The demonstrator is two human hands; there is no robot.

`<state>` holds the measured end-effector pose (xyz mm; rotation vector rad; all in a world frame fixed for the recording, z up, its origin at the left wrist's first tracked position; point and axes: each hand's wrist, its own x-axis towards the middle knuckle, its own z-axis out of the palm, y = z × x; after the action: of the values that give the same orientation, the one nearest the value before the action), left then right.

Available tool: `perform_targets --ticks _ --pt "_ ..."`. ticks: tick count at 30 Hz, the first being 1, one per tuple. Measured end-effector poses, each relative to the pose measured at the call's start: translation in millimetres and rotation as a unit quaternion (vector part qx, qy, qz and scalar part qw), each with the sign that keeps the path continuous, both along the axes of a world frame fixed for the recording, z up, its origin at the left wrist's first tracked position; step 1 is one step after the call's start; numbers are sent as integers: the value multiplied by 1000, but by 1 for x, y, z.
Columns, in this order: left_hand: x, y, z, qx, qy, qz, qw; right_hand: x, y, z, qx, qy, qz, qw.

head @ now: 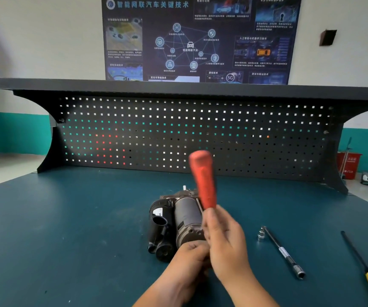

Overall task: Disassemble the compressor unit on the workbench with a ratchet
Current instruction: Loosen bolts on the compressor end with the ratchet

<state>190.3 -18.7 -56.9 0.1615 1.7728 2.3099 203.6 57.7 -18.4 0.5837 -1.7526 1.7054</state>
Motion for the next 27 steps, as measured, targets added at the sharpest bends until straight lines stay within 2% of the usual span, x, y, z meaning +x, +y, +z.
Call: perform_targets --ticks 2,5,8,9,11,13,15,17,19,21,23,24,27 --pt "-2 1 -1 -2 -8 1 1000 1 1 2 -152 -48 24 987" --pt "-4 3 -2 2 -18 10 1000 -4 10 5 -329 -121 8 937" --pt "-4 4 -2 -10 -17 12 1000 -11 17 7 -438 -172 12 882" --pt "-4 4 -1 -9 -22 13 1000 -13 18 6 -449 -177 14 876" --pt "-3 4 0 -14 -34 11 999 -14 18 5 -418 -163 14 894" --pt "-3 3 -1 -18 -40 12 999 -12 15 6 -328 -122 20 937" --pt "-4 1 -4 -21 -35 9 999 -9 12 3 -198 -62 35 978" --pt "-3 1 -5 -24 -25 -5 999 -6 9 0 -25 11 27 999" --pt "-3 -1 -7 -16 -5 -14 1000 -5 6 -4 157 76 -25 984" --pt "-2 -2 -6 -14 20 -10 1000 -4 4 -5 251 112 -70 959" --pt "-1 -1 -3 -7 27 -14 1000 -4 3 -4 244 108 -73 961" --pt "-1 0 -1 13 29 -17 999 -4 2 -4 202 93 -59 973" --pt "-2 3 -1 25 11 -19 999 -1 2 1 -33 3 5 999"
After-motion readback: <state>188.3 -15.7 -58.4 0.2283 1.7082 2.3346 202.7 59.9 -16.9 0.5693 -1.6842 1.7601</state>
